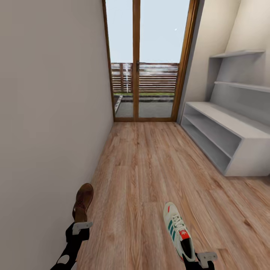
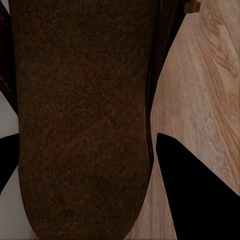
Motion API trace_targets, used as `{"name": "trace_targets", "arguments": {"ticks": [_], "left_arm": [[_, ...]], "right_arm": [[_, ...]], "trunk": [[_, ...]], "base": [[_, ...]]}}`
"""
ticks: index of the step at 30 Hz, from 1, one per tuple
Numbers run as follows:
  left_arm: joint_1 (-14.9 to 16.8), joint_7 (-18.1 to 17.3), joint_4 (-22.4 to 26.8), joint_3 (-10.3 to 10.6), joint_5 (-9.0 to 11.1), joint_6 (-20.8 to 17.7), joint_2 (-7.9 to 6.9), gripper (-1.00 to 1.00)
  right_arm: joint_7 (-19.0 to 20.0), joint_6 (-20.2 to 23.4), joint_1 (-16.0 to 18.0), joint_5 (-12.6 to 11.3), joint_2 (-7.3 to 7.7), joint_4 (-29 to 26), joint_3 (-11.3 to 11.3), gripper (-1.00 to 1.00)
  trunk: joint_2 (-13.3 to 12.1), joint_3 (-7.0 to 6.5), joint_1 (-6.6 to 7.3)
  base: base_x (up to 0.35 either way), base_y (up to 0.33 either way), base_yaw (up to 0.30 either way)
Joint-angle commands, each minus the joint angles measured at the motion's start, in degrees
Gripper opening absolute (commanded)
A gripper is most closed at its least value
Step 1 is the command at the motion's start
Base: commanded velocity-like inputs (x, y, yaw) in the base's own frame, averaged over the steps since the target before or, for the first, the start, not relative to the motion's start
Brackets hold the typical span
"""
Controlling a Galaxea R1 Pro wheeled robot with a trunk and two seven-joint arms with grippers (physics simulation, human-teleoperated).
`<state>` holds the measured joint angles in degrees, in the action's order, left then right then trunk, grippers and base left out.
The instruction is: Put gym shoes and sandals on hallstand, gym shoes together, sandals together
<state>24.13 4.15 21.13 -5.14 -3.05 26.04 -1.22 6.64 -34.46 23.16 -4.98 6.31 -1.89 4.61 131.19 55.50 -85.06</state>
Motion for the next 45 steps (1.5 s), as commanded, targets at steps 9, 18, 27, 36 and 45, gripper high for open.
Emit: {"name": "trace_targets", "arguments": {"ticks": [9, 18, 27, 36, 45], "left_arm": [[0.04, 0.24, -0.08, -0.13, -0.46, 0.16, 0.08, -1.0], [0.05, 0.24, -0.12, -0.13, -0.46, 0.16, 0.08, -1.0], [0.04, 0.24, -0.12, -0.13, -0.41, 0.16, 0.08, -1.0], [0.04, 0.24, -0.12, -0.14, -0.4, 0.16, 0.08, -1.0], [0.04, 0.24, -0.17, -0.13, -0.45, 0.16, 0.08, -1.0]], "right_arm": [[0.22, -0.17, 0.04, -0.58, 0.02, 0.04, 0.39, -1.0], [0.22, -0.17, 0.02, -0.56, 0.02, 0.04, 0.39, -1.0], [0.22, -0.17, 0.04, -0.56, 0.02, 0.04, 0.39, -1.0], [0.22, -0.17, 0.04, -0.56, 0.02, 0.04, 0.41, -1.0], [0.22, -0.17, 0.04, -0.56, 0.02, 0.04, 0.4, -1.0]], "trunk": [[0.02, 0.05, -0.02], [0.02, 0.05, -0.02], [0.02, 0.05, -0.02], [0.02, 0.05, -0.02], [0.02, 0.05, -0.02]], "base": [[0.338, 0.0, -0.063], [0.339, 0.0, -0.284], [0.339, 0.025, -0.3], [0.338, 0.126, -0.3], [0.328, 0.156, -0.155]]}}
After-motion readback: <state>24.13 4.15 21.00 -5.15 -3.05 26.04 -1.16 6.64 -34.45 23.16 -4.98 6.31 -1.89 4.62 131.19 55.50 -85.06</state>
